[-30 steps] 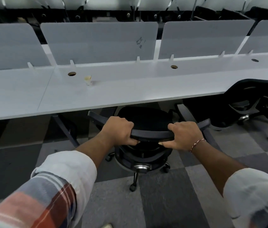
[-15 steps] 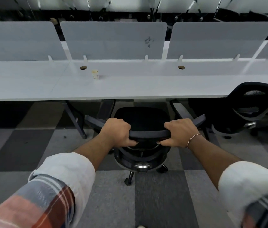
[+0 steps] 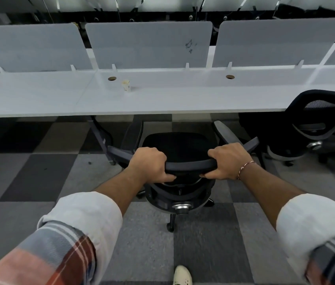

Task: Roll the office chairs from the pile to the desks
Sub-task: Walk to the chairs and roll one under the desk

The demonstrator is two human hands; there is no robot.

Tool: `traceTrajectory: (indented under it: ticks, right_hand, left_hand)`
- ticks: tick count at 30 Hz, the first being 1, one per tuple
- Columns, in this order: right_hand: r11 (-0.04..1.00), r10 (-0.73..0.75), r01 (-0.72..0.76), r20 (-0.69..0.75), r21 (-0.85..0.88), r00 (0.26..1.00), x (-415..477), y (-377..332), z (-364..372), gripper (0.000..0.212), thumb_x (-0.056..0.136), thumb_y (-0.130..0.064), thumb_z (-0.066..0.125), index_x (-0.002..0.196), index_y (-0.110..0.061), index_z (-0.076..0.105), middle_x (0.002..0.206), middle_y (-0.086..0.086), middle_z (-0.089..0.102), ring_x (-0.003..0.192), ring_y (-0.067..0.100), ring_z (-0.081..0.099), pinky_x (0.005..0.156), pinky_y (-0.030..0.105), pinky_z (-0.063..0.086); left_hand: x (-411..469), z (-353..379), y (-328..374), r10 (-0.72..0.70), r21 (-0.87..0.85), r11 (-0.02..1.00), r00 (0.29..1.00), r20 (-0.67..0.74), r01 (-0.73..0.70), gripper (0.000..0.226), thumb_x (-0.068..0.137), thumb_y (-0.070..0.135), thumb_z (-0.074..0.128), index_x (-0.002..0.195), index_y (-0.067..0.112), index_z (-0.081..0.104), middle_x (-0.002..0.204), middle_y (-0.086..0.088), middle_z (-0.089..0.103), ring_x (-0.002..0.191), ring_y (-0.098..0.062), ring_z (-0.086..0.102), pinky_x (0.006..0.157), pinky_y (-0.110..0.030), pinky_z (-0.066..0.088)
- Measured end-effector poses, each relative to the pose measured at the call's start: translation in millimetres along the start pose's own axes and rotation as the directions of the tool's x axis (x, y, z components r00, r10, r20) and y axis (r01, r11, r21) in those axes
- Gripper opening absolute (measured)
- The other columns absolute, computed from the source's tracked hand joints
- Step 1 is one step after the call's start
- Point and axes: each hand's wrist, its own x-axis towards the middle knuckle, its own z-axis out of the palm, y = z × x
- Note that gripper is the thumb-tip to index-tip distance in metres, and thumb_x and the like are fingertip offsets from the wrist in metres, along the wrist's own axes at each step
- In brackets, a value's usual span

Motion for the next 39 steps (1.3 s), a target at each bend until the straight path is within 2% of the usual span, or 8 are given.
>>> traceTrajectory:
  ticks: [8, 14, 19, 24, 28, 36, 39]
  right_hand:
    - [1.0, -0.012, 0.012, 0.003, -0.002, 1.0, -49, -47, -13, 0.063, 0.07, -0.089, 0.041, 0.078, -0.027, 0.045, 0.072, -0.008, 0.057, 0.068, 0.015, 0.059, 0.054, 0.029, 0.031]
    - [1.0, 0.002, -0.002, 0.003, -0.007, 1.0, -84, -75, -17, 0.064, 0.068, -0.09, 0.039, 0.076, -0.027, 0.046, 0.067, -0.01, 0.053, 0.061, 0.013, 0.054, 0.055, 0.028, 0.039]
    - [1.0, -0.012, 0.012, 0.0, -0.013, 1.0, -97, -84, -21, 0.063, 0.069, -0.09, 0.039, 0.075, -0.028, 0.045, 0.067, -0.01, 0.052, 0.061, 0.012, 0.054, 0.053, 0.028, 0.035]
    - [0.999, -0.036, 0.036, 0.003, -0.003, 0.999, -81, -74, -23, 0.062, 0.069, -0.091, 0.041, 0.076, -0.029, 0.043, 0.068, -0.011, 0.052, 0.061, 0.012, 0.052, 0.05, 0.027, 0.025]
    - [0.999, -0.049, 0.048, -0.008, -0.016, 0.999, -61, -57, -20, 0.062, 0.069, -0.091, 0.043, 0.075, -0.03, 0.042, 0.067, -0.011, 0.053, 0.06, 0.012, 0.052, 0.048, 0.025, 0.02]
    - [0.998, -0.061, 0.061, -0.032, -0.004, 0.998, 2, -3, -2, 0.065, 0.067, -0.092, 0.038, 0.074, -0.028, 0.045, 0.064, -0.01, 0.049, 0.06, 0.015, 0.056, 0.052, 0.028, 0.034]
    - [0.998, -0.07, 0.07, -0.035, -0.002, 0.997, 27, 21, 5, 0.066, 0.067, -0.093, 0.037, 0.074, -0.028, 0.045, 0.067, -0.008, 0.055, 0.063, 0.016, 0.058, 0.053, 0.029, 0.036]
  left_hand:
    - [-68, 2, 14, -0.008, -0.005, 1.0, 1.0, -0.005, 0.008, 0.056, 0.076, 0.082, 0.053, 0.065, 0.027, 0.048, 0.064, 0.009, 0.055, 0.064, -0.014, 0.057, 0.061, -0.03, 0.047]
    - [-109, 4, 24, 0.007, 0.014, 1.0, 1.0, -0.018, -0.007, 0.057, 0.075, 0.082, 0.051, 0.065, 0.026, 0.047, 0.065, 0.01, 0.055, 0.064, -0.014, 0.057, 0.058, -0.03, 0.042]
    - [-126, 7, 28, 0.014, 0.015, 1.0, 0.999, -0.05, -0.013, 0.058, 0.076, 0.082, 0.051, 0.063, 0.025, 0.044, 0.062, 0.009, 0.052, 0.061, -0.014, 0.056, 0.057, -0.029, 0.044]
    - [-111, 6, 19, 0.01, 0.031, 0.999, 0.999, -0.051, -0.008, 0.058, 0.076, 0.083, 0.048, 0.07, 0.025, 0.052, 0.064, 0.009, 0.056, 0.062, -0.014, 0.058, 0.059, -0.029, 0.048]
    - [-87, 5, 12, 0.003, 0.03, 1.0, 0.999, -0.044, -0.002, 0.058, 0.076, 0.084, 0.047, 0.073, 0.026, 0.052, 0.065, 0.009, 0.056, 0.062, -0.013, 0.057, 0.055, -0.029, 0.041]
    - [-11, 4, -5, -0.024, 0.013, 1.0, 0.999, -0.041, 0.025, 0.058, 0.077, 0.085, 0.047, 0.068, 0.027, 0.044, 0.066, 0.01, 0.056, 0.063, -0.012, 0.057, 0.056, -0.029, 0.043]
    - [19, 3, -9, -0.034, 0.021, 0.999, 0.998, -0.049, 0.035, 0.058, 0.077, 0.085, 0.048, 0.067, 0.027, 0.044, 0.064, 0.01, 0.055, 0.059, -0.011, 0.055, 0.054, -0.029, 0.041]
